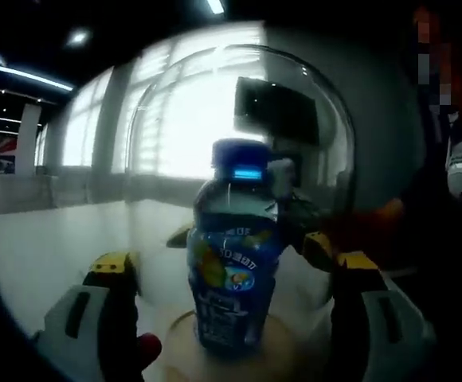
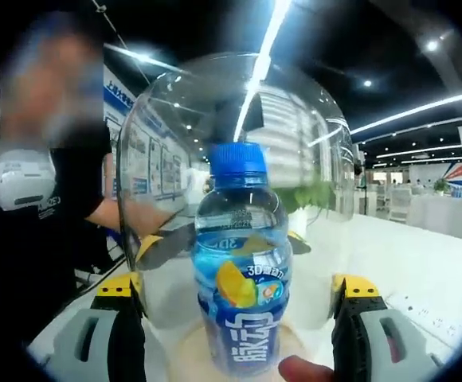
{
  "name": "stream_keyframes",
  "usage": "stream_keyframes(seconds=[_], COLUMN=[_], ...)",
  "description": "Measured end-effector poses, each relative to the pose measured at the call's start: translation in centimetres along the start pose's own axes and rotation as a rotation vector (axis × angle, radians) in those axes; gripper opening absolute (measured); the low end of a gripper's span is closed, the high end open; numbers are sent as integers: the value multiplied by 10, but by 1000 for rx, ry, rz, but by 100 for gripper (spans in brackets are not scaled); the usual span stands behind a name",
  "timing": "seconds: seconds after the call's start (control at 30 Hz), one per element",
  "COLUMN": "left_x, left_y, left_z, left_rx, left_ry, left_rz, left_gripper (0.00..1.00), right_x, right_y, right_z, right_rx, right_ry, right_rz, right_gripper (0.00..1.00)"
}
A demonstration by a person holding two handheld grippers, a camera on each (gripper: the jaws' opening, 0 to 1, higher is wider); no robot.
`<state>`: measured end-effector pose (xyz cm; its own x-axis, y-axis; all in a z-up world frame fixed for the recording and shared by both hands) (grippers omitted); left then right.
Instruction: Open the cover put in the Mizone put the cover back on
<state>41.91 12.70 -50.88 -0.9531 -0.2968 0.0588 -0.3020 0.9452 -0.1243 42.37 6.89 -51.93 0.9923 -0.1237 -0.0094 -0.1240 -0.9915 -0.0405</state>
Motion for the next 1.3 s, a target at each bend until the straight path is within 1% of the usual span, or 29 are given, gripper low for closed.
stream_keyframes(seconds=[0.23,0.43,0.57,0.67,0.87,1.03,1.07,1.1,1.13,1.17,1.2,1.3], left_x=[2,2,1,1,2,5,5,5,5,6,7,8], left_y=[10,13,16,17,21,24,24,26,27,28,29,34], left_z=[1,-1,-2,-2,-4,-6,-7,-7,-7,-8,-9,-9], left_rx=[-15,-11,-12,-11,-14,-37,-37,-37,-38,-36,-36,-42], left_ry=[-15,-13,-9,-1,16,33,34,31,29,26,21,2], left_rz=[-25,-47,-63,-78,-118,-165,-171,-178,-184,-190,-196,-214], left_gripper=[80,78,77,77,75,73,73,72,71,71,70,67], right_x=[-2,-2,-9,-8,-7,-15,-16,-16,-9,-9,-13,-19], right_y=[1,3,15,22,31,32,31,33,33,38,37,36], right_z=[0,-1,-10,-13,-12,-12,-12,-9,-15,-10,-9,-9], right_rx=[-16,-33,10,13,14,17,13,0,32,15,16,22], right_ry=[2,4,-9,5,-3,5,10,19,74,36,23,16], right_rz=[34,72,93,127,190,198,202,214,225,238,238,255], right_gripper=[90,90,90,90,90,90,89,71,71,70,70,69])
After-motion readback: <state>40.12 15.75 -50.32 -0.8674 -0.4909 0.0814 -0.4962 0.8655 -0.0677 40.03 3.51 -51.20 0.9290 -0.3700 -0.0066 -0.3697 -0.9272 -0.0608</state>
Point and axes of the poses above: the point that each gripper's makers call its tool centre point, and the gripper's own axes: y roughly backward along the fingers, x roughly to its right, z roughly out of its underside, the point moved 3 cm from there along y, roughly backward along the fingers, and after that the axes turned 7 degrees about x, right-handed, at the moved point
